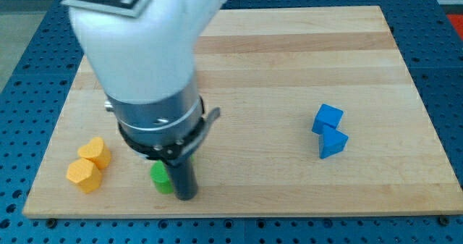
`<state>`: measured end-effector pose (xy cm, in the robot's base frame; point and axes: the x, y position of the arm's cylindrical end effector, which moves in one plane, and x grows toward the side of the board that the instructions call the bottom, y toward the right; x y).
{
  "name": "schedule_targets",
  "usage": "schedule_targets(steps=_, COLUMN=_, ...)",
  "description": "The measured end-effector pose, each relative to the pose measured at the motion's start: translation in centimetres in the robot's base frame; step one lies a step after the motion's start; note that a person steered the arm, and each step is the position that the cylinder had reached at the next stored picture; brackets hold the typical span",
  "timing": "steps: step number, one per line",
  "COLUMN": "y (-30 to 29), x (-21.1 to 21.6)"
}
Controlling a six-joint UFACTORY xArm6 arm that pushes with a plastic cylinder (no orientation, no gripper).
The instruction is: Push the green blocks closer to the yellow blocks
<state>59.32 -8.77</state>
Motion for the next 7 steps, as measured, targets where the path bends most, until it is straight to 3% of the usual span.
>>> schedule_targets(steps=3, y=-4.3, x=-3.7)
schedule_targets(steps=5, y=-1.7, x=2.6)
schedule_targets(steps=6, y=3.0, x=0.6)
schedule_targets(steps=7, y=4.6, x=-5.3)
